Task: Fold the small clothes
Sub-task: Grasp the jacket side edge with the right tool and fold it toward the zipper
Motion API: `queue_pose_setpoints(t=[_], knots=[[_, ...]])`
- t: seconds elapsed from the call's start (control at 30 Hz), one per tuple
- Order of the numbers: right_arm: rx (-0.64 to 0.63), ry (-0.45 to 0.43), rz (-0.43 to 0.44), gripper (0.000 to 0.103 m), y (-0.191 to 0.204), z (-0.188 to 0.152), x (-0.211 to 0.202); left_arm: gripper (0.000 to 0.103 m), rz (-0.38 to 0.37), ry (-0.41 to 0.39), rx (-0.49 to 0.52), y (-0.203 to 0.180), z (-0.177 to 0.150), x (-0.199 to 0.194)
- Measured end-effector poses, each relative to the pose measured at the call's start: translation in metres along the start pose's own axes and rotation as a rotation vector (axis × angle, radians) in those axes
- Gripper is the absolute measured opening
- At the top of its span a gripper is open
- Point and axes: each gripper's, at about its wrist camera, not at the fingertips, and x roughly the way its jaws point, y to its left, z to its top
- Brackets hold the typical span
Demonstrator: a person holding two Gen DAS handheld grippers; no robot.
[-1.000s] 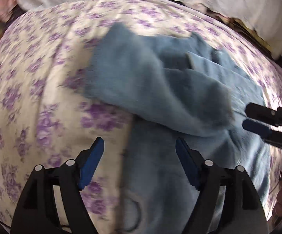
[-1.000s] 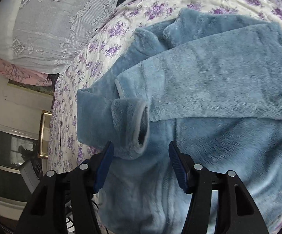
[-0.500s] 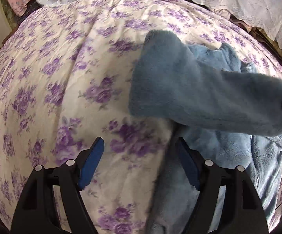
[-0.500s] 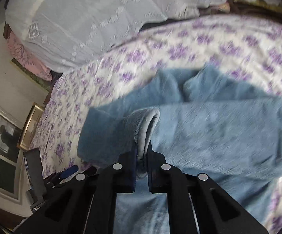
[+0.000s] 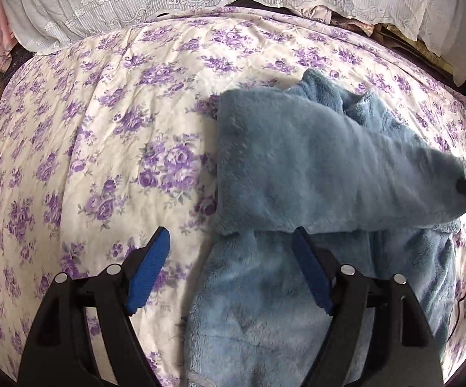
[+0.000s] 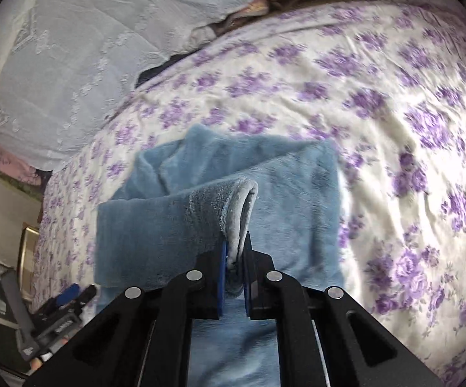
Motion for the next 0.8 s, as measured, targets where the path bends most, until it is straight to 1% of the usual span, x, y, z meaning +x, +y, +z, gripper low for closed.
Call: queue_pose_setpoints(t=[0.1,0.13,0.23,0.27,0.3,0.33,0.37,0.4,0.43,0.47,0.5,0.57,0.63,0.67,0.73,0.8], knots=[[0.034,0.006,-0.006,0.009,-0.012,-0.001,0.009,0.077,0.004,-0.016,0.0,-0.003,0.011,0.001],[0.034,0.008,-0.012,0.009,-0.014,-0.001,0.012,0.079,0.016,-0.013,0.007,-0.005,0.016,0.004],[0.035,-0.012,-0.034,0.009,-0.021,0.001,0.014,0.08,0.057,0.015,0.029,-0.01,0.025,0.017],[0.04,-0.015,-0.038,0.009,-0.024,0.002,0.016,0.084,0.063,0.029,0.036,-0.011,0.026,0.021],[0.041,-0.01,-0.044,0.009,-0.026,0.002,0.019,0.085,0.075,0.053,0.049,-0.013,0.027,0.029],[0.036,0.009,-0.055,0.01,-0.029,0.002,0.026,0.085,0.101,0.082,0.061,-0.015,0.026,0.038],[0.027,0.049,-0.073,0.011,-0.032,0.002,0.036,0.087,0.123,0.117,0.069,-0.016,0.023,0.049],[0.027,0.079,-0.081,0.011,-0.036,0.0,0.045,0.088,0.131,0.143,0.07,-0.017,0.02,0.057],[0.032,0.068,-0.07,0.011,-0.039,-0.001,0.046,0.091,0.132,0.153,0.062,-0.016,0.016,0.062],[0.029,0.068,-0.068,0.011,-0.039,0.0,0.045,0.094,0.138,0.144,0.054,-0.015,0.015,0.063],[0.024,0.072,-0.073,0.012,-0.037,0.001,0.044,0.094,0.142,0.138,0.052,-0.014,0.015,0.061],[0.024,0.058,-0.089,0.019,-0.034,0.004,0.035,0.094,0.138,0.128,0.049,-0.011,0.017,0.055],[0.024,-0.003,-0.117,0.024,-0.029,0.005,0.018,0.093,0.137,0.084,0.041,-0.007,0.022,0.04],[0.023,-0.038,-0.119,0.028,-0.025,0.004,0.008,0.093,0.124,0.056,0.036,-0.005,0.026,0.032],[0.0,-0.079,-0.096,0.028,-0.013,0.005,-0.002,0.093,0.085,-0.002,0.027,-0.006,0.036,0.017],[-0.059,-0.098,-0.089,0.028,0.004,0.007,-0.003,0.093,0.051,-0.034,0.042,-0.014,0.048,0.01]])
